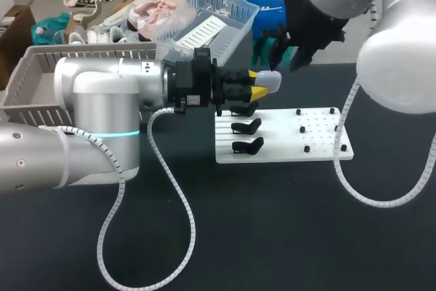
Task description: Pick up each earbud case from the left stands, insert the matching earbuds, close the lid, and place the case in the box.
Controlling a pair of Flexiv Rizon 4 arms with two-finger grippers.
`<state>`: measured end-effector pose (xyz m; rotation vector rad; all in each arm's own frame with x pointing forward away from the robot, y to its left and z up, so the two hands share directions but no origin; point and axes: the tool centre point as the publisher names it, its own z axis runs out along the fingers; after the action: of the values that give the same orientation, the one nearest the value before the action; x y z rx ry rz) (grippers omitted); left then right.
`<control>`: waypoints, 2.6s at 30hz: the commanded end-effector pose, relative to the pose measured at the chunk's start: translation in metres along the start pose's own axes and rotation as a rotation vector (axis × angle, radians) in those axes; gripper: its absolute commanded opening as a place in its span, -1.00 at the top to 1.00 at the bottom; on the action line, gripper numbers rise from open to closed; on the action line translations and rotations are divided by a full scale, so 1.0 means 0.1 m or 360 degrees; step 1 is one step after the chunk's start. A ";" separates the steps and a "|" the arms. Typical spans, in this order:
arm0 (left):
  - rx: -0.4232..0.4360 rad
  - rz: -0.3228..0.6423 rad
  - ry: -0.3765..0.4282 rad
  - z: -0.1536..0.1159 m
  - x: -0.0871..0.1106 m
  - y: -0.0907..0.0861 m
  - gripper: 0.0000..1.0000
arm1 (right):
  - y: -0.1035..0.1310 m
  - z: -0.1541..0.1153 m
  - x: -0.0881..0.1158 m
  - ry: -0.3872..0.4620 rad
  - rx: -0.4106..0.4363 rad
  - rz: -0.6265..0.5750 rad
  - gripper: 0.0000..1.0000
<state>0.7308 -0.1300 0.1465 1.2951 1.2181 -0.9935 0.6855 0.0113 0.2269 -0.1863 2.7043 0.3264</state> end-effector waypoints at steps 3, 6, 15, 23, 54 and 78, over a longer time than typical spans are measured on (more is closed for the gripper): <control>-0.0001 0.0001 -0.0003 0.00 0.00 0.00 1.00 | -0.01 0.00 0.35 -0.0196 -0.0085 -0.0075 0.22; -0.0008 0.0002 -0.0006 -0.03 0.00 0.02 1.00 | 0.01 0.03 0.47 -0.0222 -0.0110 -0.0094 0.22; -0.0089 0.0017 0.0059 -0.37 0.02 0.19 1.00 | -0.02 0.09 0.68 -0.0279 -0.0215 -0.0074 0.20; -0.0198 -0.0010 0.0105 -0.77 0.11 0.24 1.00 | -0.03 0.08 0.78 -0.0343 -0.0298 -0.0140 0.13; -0.0667 -0.0052 0.0500 -2.44 0.51 0.69 1.00 | -0.16 0.05 1.02 -0.0447 -0.0385 -0.0112 0.10; -0.0807 -0.0212 0.0525 -2.97 1.15 1.33 1.00 | -0.25 0.00 1.20 -0.0461 -0.0261 0.0097 0.14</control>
<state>0.8367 0.1906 0.0871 0.9882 1.6948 -0.4999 0.5876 -0.0223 0.1742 -0.1573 2.5740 0.5687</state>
